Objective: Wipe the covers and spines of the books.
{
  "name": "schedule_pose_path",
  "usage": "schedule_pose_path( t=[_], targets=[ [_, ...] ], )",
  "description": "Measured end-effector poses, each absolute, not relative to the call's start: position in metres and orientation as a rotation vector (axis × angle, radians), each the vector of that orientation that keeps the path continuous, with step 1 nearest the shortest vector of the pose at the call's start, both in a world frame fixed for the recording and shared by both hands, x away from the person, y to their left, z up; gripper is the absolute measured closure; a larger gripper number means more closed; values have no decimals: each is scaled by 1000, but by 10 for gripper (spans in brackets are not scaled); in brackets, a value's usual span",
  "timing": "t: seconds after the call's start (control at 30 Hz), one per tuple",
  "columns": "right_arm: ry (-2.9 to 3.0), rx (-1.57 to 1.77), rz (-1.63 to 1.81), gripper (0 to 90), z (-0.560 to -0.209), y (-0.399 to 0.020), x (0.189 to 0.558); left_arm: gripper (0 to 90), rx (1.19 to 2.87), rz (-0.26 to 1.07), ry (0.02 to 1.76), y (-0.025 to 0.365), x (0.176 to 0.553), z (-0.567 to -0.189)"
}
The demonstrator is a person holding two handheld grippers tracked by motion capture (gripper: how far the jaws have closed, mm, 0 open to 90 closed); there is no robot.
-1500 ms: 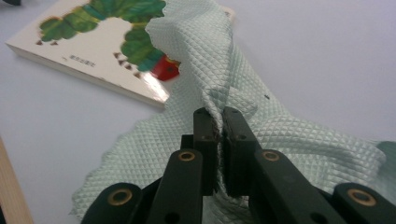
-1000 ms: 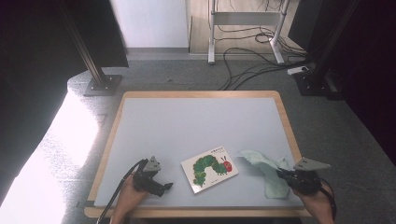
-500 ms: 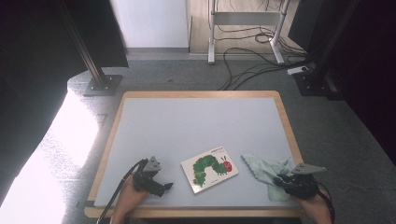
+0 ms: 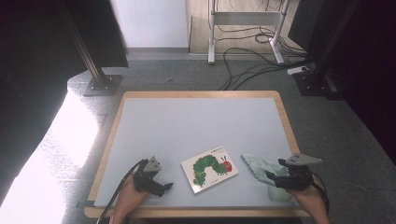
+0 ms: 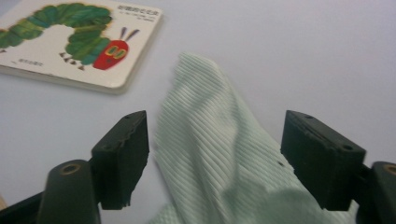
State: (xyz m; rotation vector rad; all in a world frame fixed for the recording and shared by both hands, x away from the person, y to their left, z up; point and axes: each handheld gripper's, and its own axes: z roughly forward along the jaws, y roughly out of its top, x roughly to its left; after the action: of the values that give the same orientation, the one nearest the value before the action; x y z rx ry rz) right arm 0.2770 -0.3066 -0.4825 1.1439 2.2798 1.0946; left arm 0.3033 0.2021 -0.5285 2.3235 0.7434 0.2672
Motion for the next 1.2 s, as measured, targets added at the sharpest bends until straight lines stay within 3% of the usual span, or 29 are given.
schedule_pose_path(
  t=[0.37,0.53,0.83,1.2],
  targets=[
    [2436,1039,1133,115,-493,-251,304,0,2303,251,750,188,305,-526],
    [2460,1001,1140,15,-497,-225,316,0,2313,237,722,174,309,-521],
    [2534,923,1127,20,-506,-191,324,2,2289,165,719,162,329,-522],
    [2558,927,1141,35,-520,-182,334,0,2307,146,703,144,325,-522]
  ],
)
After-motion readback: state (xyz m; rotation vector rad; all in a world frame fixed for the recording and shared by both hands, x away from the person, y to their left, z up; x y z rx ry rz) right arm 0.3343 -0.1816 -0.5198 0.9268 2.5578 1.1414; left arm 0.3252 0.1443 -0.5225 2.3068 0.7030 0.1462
